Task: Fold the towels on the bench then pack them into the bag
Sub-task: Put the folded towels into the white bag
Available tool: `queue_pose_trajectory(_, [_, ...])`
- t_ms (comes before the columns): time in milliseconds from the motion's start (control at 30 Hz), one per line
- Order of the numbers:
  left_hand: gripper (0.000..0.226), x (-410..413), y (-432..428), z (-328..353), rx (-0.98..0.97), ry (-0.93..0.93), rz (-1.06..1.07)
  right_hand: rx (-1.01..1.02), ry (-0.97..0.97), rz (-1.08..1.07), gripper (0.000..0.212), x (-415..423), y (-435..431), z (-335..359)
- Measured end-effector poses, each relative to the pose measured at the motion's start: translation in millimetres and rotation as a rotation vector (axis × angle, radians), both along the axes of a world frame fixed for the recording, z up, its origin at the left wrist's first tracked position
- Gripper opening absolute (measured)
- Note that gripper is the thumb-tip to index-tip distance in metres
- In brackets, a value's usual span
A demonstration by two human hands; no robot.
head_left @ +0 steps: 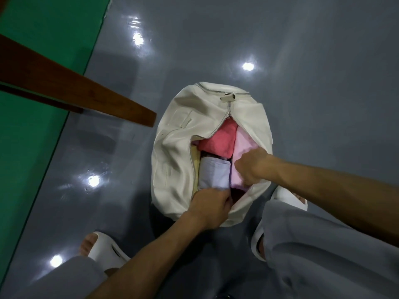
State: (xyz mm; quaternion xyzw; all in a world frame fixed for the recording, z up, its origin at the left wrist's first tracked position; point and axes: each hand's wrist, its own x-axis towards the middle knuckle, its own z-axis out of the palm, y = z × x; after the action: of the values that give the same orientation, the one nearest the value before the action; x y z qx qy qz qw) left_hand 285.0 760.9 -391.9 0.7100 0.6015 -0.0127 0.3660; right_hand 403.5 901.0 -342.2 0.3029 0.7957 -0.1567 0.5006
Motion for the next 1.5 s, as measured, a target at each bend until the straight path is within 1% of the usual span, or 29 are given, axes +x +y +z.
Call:
queue_pose_trajectory(67, [0.028, 3, 1, 7, -0.014, -0.014, -0.015, -0.001, -0.017, 0.056, 0.045, -3, -5, -2])
queue_pose_trajectory(100, [0.032, 5, 1, 11, -0.027, -0.044, -0.008, -0.008, -0.003, 0.078, 0.046, -4, -8, -2])
queue_pose_trajectory(167, [0.044, 10, -1, 17, -0.102, -0.112, -0.008, -0.050, 0.047, 0.115, 0.037, -7, -13, 3])
queue_pose_trajectory(233, [0.056, 10, -4, 13, -0.156, -0.060, -0.155, -0.168, 0.066, 0.071, 0.028, -7, -13, 9])
queue_pose_trajectory(333, [0.067, 7, -4, 5, -0.292, 0.033, -0.369, -0.341, 0.065, -0.036, 0.030, -5, -2, 20])
queue_pose_trajectory(367, [0.064, 6, -2, 6, -0.308, -0.011, -0.352, -0.364, 0.075, -0.085, 0.030, -2, 6, 22])
queue_pose_trajectory(400, [0.054, 4, 1, 8, -0.302, -0.092, -0.263, -0.379, 0.075, -0.130, 0.029, -1, 14, 24])
queue_pose_trajectory(433, [0.040, 2, 4, 10, -0.247, -0.163, -0.139, -0.384, 0.062, -0.160, 0.027, 1, 21, 24])
queue_pose_trajectory(467, [0.029, 0, 5, 12, -0.157, -0.166, -0.043, -0.400, 0.043, -0.178, 0.024, 2, 28, 24])
queue_pose_trajectory(533, [0.026, -3, 5, 14, -0.052, -0.024, -0.014, -0.453, -0.017, -0.227, 0.019, 2, 34, 17])
queue_pose_trajectory(600, [0.030, -3, 5, 13, -0.139, 0.091, -0.070, -0.474, -0.030, -0.359, 0.019, -3, 35, 12])
queue_pose_trajectory(633, [0.030, -2, 7, 13, -0.184, 0.108, -0.075, -0.443, 0.036, -0.449, 0.019, -7, 36, 13])
queue_pose_trajectory(667, [0.028, -1, 12, 11, -0.221, 0.110, -0.062, -0.397, 0.170, -0.546, 0.022, -11, 42, 12])
queue_pose_trajectory(767, [0.024, 6, 26, 9, -0.171, 0.137, -0.058, -0.369, 0.726, -0.898, 0.028, -26, 59, 4])
queue_pose_trajectory(800, [0.027, 8, 26, 8, -0.144, 0.163, -0.063, -0.422, 0.795, -1.007, 0.029, -32, 61, -1])
queue_pose_trajectory(833, [0.031, 9, 25, 5, -0.125, 0.176, -0.049, -0.454, 0.778, -1.053, 0.029, -35, 58, -12])
queue_pose_trajectory(900, [0.048, 11, 26, -7, -0.063, 0.108, 0.031, -0.429, 0.683, -1.038, 0.031, -33, 46, -44])
queue_pose_trajectory(967, [0.057, 11, 28, -21, 0.056, 0.002, 0.182, -0.353, 0.701, -0.947, 0.030, -24, 34, -74])
queue_pose_trajectory(1033, [0.052, 13, 29, -22, 0.023, -0.024, 0.200, -0.242, 0.792, -0.843, 0.025, -18, 32, -83])
queue_pose_trajectory(1133, [0.035, 9, 16, -9, -0.128, 0.074, 0.043, -0.176, 0.908, -0.709, 0.025, -17, 32, -63])
queue_pose_trajectory(1200, [0.020, 3, 11, 2, 0.000, 0.148, -0.001, 0.068, 0.960, -0.465, 0.022, -6, 18, -45])
queue_pose_trajectory(1233, [0.021, 2, 10, 7, 0.049, 0.181, -0.009, 0.211, 0.941, -0.349, 0.023, 0, 8, -38])
queue_pose_trajectory(1267, [0.026, 2, 9, 5, 0.074, 0.197, -0.021, 0.274, 0.867, -0.287, 0.025, 5, -3, -30])
queue_pose_trajectory(1300, [0.027, 5, 6, 3, 0.118, 0.238, -0.085, 0.262, 0.745, -0.285, 0.030, 7, -13, -26])
queue_pose_trajectory(1333, [0.019, 9, 6, -2, 0.078, 0.196, -0.171, 0.184, 0.619, -0.342, 0.036, 8, -19, -27])
queue_pose_trajectory(1367, [0.024, 11, 9, -6, 0.011, 0.176, -0.207, 0.057, 0.511, -0.447, 0.039, 6, -22, -30])
queue_pose_trajectory(1400, [0.034, 11, 12, -8, -0.165, 0.191, -0.211, -0.060, 0.446, -0.547, 0.040, 4, -20, -33])
queue_pose_trajectory(1433, [0.040, 11, 17, -2, -0.279, 0.225, -0.199, -0.129, 0.437, -0.621, 0.039, 3, -17, -37])
queue_pose_trajectory(1500, [0.043, 12, 20, 2, -0.284, 0.305, -0.236, -0.203, 0.450, -0.699, 0.037, 4, -12, -46])
